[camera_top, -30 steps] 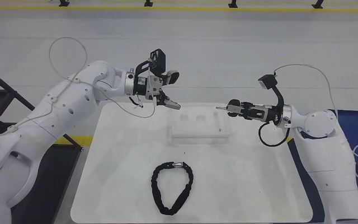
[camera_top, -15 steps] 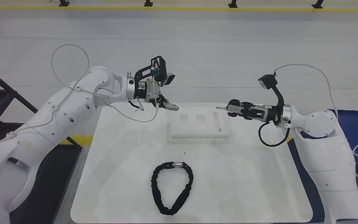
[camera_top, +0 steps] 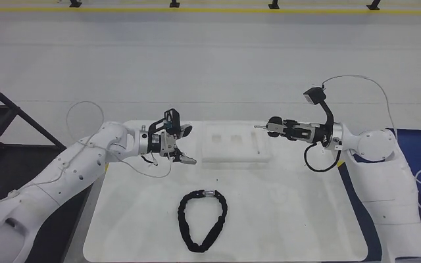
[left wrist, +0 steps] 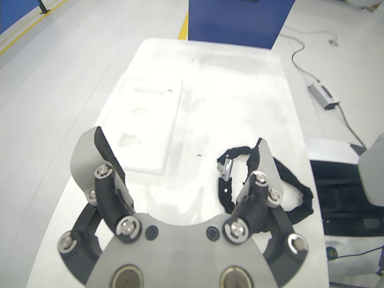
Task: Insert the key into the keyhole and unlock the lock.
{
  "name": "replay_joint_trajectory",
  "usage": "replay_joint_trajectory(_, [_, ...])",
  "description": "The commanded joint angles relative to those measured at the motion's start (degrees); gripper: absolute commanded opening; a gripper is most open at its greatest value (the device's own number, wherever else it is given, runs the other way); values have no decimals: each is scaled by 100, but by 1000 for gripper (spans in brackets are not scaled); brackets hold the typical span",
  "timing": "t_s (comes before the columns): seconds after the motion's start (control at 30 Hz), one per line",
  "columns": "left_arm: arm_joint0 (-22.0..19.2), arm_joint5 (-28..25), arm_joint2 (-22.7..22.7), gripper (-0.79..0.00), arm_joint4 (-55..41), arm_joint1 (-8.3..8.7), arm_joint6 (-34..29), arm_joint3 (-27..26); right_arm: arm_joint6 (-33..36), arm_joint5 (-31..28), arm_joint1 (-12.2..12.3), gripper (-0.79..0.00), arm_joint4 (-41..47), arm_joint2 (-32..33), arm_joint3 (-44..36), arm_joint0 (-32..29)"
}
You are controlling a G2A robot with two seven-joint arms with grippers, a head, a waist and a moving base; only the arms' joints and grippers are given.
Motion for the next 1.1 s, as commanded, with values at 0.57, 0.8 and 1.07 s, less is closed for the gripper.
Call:
replay_joint_trajectory(0.57, [605, -349, 303, 0, 2338, -653, 445, 157, 0, 0, 0, -785, 0, 0, 0, 0])
replay_joint_trajectory(0.8, [606, -420, 375, 0, 2594, -963, 452, 500, 0, 0, 0, -785, 0, 0, 0, 0])
replay_joint_trajectory(1.07, [606, -420, 375, 0, 2594, -963, 452, 500, 0, 0, 0, -785, 0, 0, 0, 0])
